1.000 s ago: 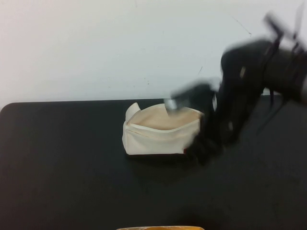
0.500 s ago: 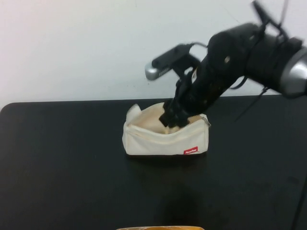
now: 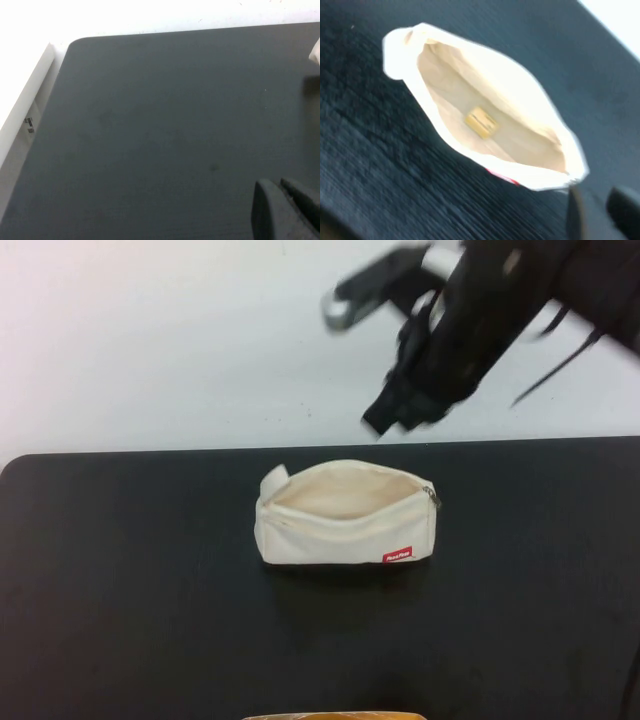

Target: Put eraser into pencil case

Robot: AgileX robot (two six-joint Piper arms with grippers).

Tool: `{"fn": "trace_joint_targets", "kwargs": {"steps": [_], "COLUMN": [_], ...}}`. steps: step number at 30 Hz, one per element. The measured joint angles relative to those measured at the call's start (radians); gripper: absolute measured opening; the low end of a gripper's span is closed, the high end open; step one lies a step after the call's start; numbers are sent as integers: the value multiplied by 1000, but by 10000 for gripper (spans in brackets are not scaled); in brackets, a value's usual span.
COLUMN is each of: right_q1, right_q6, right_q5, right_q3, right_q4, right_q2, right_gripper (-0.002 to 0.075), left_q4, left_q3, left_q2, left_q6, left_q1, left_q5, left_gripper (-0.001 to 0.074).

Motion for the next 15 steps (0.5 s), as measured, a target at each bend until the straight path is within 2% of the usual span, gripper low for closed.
{"fn": "trace_joint_targets", "kwargs": {"steps": [3, 7, 12, 15], "right_q1": [0, 0, 0, 0], "right_q6": [-48, -76, -52, -8], "right_q5": [79, 79, 57, -72], "right_q3": [-61, -20, 212, 459], "right_q4": [-9, -37, -91, -98], "right_q2": [-62, -196, -426, -597], "right_gripper": [35, 8, 2, 1], "left_q4": [0, 0, 0, 0], "left_q3": [0, 0, 0, 0], "left_q2": [0, 0, 0, 0], "left_q6": [0, 0, 0, 0], "left_q1": [0, 0, 0, 0], "left_q5": [0, 0, 0, 0], "left_gripper": [-1, -1, -1, -1]}}
